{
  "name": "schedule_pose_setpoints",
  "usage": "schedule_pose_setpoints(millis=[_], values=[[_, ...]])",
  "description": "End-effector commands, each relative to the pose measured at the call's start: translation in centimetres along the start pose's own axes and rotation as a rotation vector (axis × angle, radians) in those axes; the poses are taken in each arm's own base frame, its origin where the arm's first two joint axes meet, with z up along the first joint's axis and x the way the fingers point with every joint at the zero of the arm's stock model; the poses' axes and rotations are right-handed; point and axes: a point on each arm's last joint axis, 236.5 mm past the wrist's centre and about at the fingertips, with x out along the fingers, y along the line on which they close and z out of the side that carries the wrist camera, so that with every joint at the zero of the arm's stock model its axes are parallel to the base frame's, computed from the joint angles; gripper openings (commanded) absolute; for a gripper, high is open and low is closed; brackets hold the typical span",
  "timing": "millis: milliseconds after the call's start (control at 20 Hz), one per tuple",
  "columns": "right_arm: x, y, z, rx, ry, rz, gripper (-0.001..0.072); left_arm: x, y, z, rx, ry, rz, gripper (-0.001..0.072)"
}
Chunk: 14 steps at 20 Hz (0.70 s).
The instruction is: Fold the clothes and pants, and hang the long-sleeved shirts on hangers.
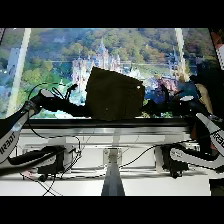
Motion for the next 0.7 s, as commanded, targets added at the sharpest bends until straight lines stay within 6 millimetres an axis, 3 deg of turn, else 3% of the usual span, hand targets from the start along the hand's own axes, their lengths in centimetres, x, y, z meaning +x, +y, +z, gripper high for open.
schedule_pose_setpoints(millis=[0, 50, 100, 150, 300, 400, 500, 650], values=[[0.0, 0.0, 0.0, 0.000, 0.001, 0.001, 0.0043, 0.6, 1.0, 2.0, 0.028, -0.076, 0.073, 0.0680], [0.0, 0.1, -0.1, 0.000, 0.003, 0.003, 0.0043, 0.5, 0.9, 2.6, 0.020, -0.104, 0.070, 0.0460], [0.0, 0.2, -0.2, 0.000, 0.007, 0.007, 0.0044, 0.4, 1.0, 3.1, 0.012, -0.123, 0.070, 0.0163], [0.0, 0.3, -0.3, 0.000, 0.015, 0.013, 0.0043, 0.4, 0.9, 3.2, 0.015, -0.126, 0.069, 0.0029], [-0.4, 1.4, -0.7, -0.022, 0.039, 0.042, 0.0043, 0.3, 0.7, 3.1, 0.023, -0.122, 0.063, 0.0025], [-1.3, 3.4, -0.6, -0.072, 0.055, 0.080, 0.0043, -0.2, -0.4, 3.1, 0.053, -0.109, 0.038, 0.0026], [-3.0, 6.2, 0.2, -0.162, 0.047, 0.114, 0.0042, -1.8, -2.9, 3.8, 0.127, -0.102, -0.004, 0.0025], [-7.0, 12.3, 2.7, -0.358, -0.068, 0.150, 0.0042, -7.0, -8.1, 7.0, 0.305, -0.194, -0.020, 0.0025]])
